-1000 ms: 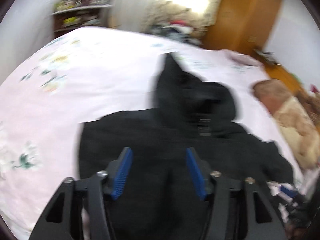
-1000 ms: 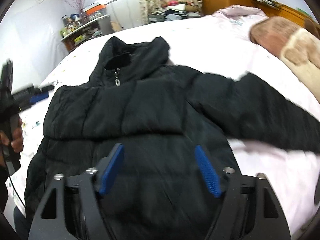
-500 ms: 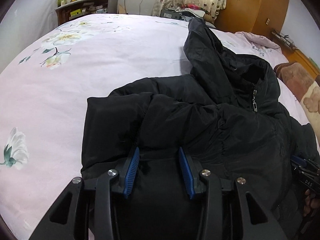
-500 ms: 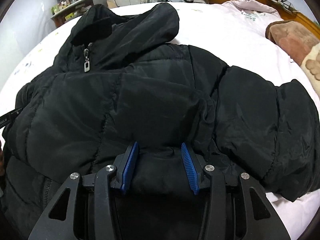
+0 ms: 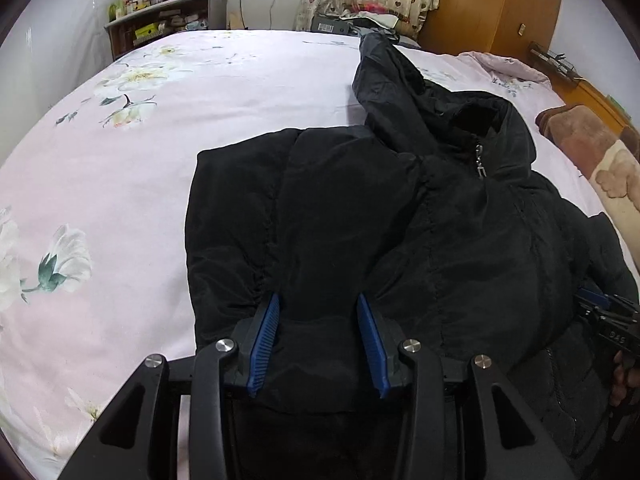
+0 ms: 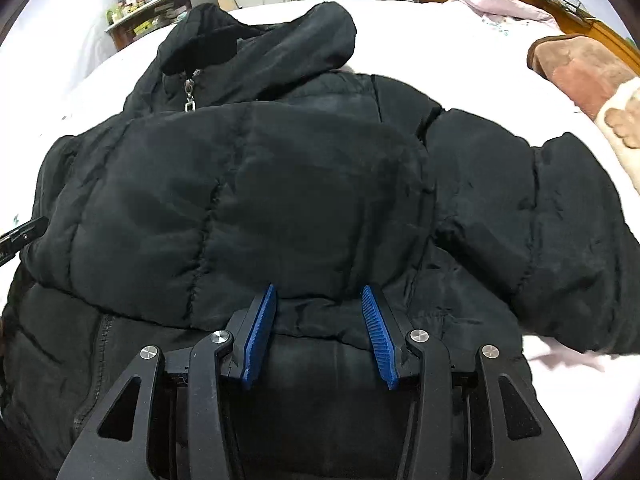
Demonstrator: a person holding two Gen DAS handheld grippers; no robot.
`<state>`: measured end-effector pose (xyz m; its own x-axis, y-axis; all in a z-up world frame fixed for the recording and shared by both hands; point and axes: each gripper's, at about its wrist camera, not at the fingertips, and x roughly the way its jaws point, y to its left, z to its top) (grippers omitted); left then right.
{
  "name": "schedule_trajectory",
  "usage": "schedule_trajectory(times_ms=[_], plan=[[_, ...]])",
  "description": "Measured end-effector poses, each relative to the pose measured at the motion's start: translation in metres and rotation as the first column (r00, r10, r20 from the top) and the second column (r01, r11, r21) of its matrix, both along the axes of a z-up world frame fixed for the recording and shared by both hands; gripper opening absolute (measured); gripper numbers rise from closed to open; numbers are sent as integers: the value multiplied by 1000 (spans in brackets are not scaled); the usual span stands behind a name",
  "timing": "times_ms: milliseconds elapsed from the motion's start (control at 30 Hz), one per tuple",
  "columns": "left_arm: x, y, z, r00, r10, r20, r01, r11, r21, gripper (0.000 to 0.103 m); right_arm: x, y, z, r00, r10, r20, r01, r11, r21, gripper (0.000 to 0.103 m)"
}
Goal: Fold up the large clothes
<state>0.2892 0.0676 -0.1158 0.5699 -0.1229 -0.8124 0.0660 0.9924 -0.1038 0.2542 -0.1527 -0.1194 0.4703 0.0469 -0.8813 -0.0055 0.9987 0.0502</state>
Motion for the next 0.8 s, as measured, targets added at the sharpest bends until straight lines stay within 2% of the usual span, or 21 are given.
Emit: schedule_trajectory(times_ms=[133, 233, 500, 800], plan=[[-4, -1, 11, 1000, 9, -12, -9, 1000, 21, 43, -3, 1, 11, 1000, -2, -16, 2, 1000, -6, 45], [-24, -3, 28, 1000, 0, -1, 0, 1000, 12, 42, -22, -2, 33, 1000, -18, 12, 18, 1000, 11, 45], [-108, -18, 73, 998, -28, 51, 30, 998, -47, 43, -113, -17, 77, 994, -77, 75, 72, 995, 67, 46], [-174, -45, 95, 994, -92, 60, 95, 994, -60, 43, -191, -35, 108, 985, -142, 100, 133, 987, 89, 46]])
